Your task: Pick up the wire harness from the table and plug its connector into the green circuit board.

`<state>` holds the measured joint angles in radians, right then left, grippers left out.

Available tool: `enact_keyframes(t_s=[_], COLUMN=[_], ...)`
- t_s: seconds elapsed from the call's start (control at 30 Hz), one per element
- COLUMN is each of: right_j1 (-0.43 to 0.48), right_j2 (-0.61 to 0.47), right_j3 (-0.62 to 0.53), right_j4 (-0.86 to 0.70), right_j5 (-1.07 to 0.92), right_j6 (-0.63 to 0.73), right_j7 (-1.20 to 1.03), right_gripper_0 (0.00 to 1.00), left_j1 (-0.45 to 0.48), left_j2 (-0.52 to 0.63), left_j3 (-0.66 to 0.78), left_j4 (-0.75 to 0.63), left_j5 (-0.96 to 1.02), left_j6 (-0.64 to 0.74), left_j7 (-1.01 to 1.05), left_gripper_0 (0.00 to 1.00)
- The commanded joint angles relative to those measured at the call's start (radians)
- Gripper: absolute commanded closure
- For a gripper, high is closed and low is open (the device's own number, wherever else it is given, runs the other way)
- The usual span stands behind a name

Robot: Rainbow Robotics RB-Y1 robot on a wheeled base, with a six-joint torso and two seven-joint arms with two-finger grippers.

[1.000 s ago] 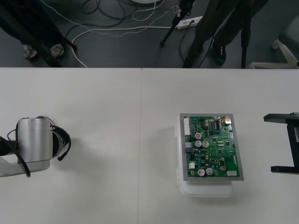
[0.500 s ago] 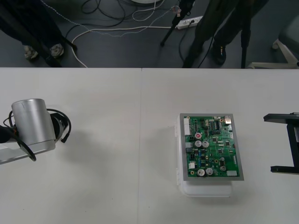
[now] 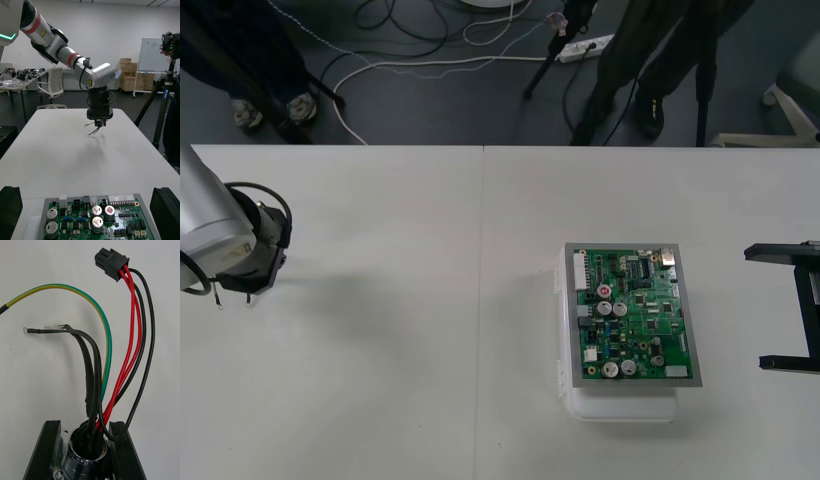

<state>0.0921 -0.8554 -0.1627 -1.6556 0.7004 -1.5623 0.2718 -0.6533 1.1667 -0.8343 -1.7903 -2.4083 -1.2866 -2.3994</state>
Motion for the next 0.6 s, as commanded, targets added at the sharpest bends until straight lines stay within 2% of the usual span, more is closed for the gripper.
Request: enact_keyframes(t_s=[0.03,0.37,0.6], right_j1=[-0.012,-0.012,-0.012], right_j2=[0.007,0.007,0.006], right_j3=[0.012,0.012,0.012], right_j4=[-0.007,-0.007,-0.007], right_j5=[-0.016,-0.016,-0.016], right_j6=[-0.008,-0.008,-0.008], right_j7=[0.038,0.035,0.029], right_gripper_0=[0.00,0.00,0.00], left_j1=[0.086,0.250,0.264], left_j2=[0.054,-0.018,-0.073], left_j3=[0.193,0.574,0.767], left_j4=[-0.023,0.022,0.092], left_j5=[0.069,0.206,0.330], left_j6=[-0.137,-0.191,-0.235], left_j7=[0.078,0.086,0.094], left_gripper_0=[1.00,1.00,1.00])
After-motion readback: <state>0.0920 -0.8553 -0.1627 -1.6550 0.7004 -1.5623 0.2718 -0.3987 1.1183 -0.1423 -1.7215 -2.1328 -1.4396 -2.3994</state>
